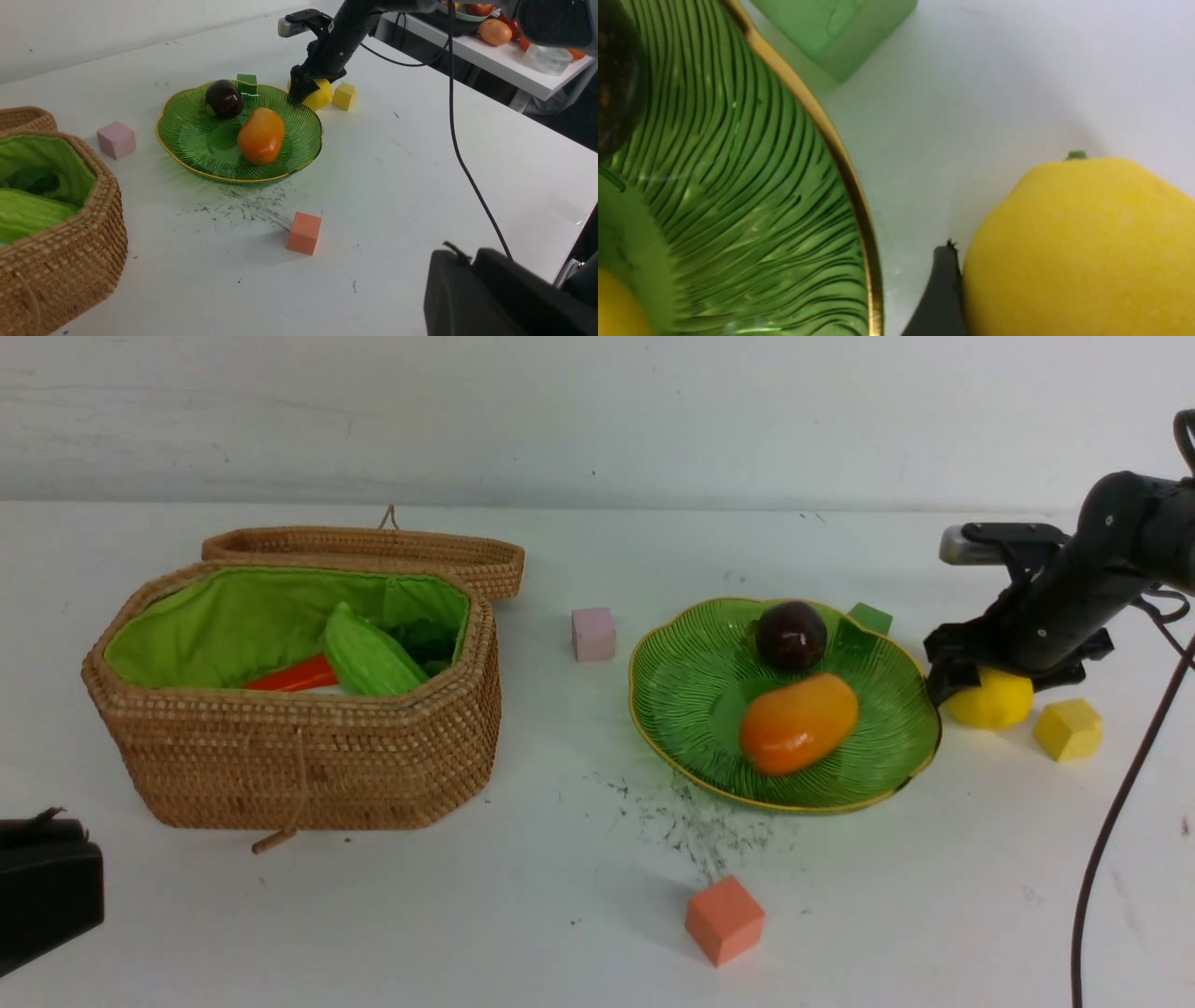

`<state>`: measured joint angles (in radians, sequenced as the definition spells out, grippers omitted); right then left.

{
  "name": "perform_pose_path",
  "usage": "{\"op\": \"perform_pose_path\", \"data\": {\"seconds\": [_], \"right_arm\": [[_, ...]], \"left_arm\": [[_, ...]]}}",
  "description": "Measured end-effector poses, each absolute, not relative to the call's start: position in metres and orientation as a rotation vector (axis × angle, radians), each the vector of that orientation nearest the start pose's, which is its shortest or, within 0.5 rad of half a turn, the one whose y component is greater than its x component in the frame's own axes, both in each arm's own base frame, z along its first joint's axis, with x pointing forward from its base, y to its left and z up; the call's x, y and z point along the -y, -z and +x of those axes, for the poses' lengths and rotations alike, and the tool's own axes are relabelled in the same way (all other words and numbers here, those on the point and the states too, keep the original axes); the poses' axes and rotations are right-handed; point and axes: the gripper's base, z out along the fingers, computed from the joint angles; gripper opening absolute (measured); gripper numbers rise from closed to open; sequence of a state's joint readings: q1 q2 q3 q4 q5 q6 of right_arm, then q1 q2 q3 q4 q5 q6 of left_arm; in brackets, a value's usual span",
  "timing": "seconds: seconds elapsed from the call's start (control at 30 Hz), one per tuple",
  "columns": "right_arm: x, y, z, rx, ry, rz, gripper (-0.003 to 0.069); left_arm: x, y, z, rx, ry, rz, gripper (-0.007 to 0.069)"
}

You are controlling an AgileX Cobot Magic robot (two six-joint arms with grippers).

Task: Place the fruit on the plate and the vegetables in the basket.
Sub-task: Use the right arm to grab a lemon and put it into the right plate

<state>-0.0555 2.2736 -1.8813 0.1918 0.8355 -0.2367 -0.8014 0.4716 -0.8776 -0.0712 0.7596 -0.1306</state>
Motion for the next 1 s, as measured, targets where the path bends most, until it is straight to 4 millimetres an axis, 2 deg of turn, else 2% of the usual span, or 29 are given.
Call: {"op": "perform_pose_path", "data": {"seconds": [0.1,0.17,0.23,0.3,0.33,0.37,0.43,0.47,0.53,0.57,0.7,0.8,1.0], "right_arm": [[0.013,-0.204,0.495,-2.665,-0.156,-0.114,0.0587],[0.008,-0.238,0.49,-2.628,-0.196,-0.085,0.0587],[-0.006,-0.275,0.481,-2.574,-0.262,-0.093,0.0587],[-0.032,-0.302,0.471,-2.521,-0.361,-0.149,0.0587],[-0.035,-0.307,0.469,-2.511,-0.371,-0.16,0.0587],[-0.056,-0.318,0.464,-2.475,-0.441,-0.223,0.0587],[-0.091,-0.325,0.456,-2.441,-0.521,-0.338,0.0587],[-0.111,-0.322,0.453,-2.437,-0.547,-0.4,0.0587],[-0.128,-0.318,0.451,-2.44,-0.562,-0.454,0.0587],[-0.145,-0.308,0.45,-2.451,-0.561,-0.503,0.0587],[-0.174,-0.283,0.454,-2.451,-0.476,-0.599,0.0587],[-0.182,-0.268,0.459,-2.447,-0.412,-0.626,0.0592],[-0.184,-0.245,0.466,-2.498,-0.348,-0.587,0.068]], "left_arm": [[0.049,-0.4,0.041,-1.798,0.726,0.612,0.0053],[0.049,-0.4,0.042,-1.794,0.712,0.614,0.0055],[0.047,-0.4,0.044,-1.788,0.674,0.615,0.0055],[0.045,-0.4,0.046,-1.786,0.633,0.601,0.0055],[0.045,-0.4,0.046,-1.785,0.629,0.598,0.0055],[0.042,-0.4,0.049,-1.787,0.6,0.57,0.0055],[0.039,-0.401,0.052,-1.791,0.565,0.517,0.0057],[0.037,-0.401,0.053,-1.793,0.55,0.487,0.0057],[0.035,-0.402,0.055,-1.792,0.532,0.455,0.0057],[0.032,-0.403,0.057,-1.787,0.509,0.417,0.0057],[0.029,-0.404,0.06,-1.776,0.47,0.378,0.0059],[0.028,-0.404,0.06,-1.773,0.464,0.374,0.0059],[0.028,-0.404,0.06,-1.771,0.462,0.374,0.0059]]}}
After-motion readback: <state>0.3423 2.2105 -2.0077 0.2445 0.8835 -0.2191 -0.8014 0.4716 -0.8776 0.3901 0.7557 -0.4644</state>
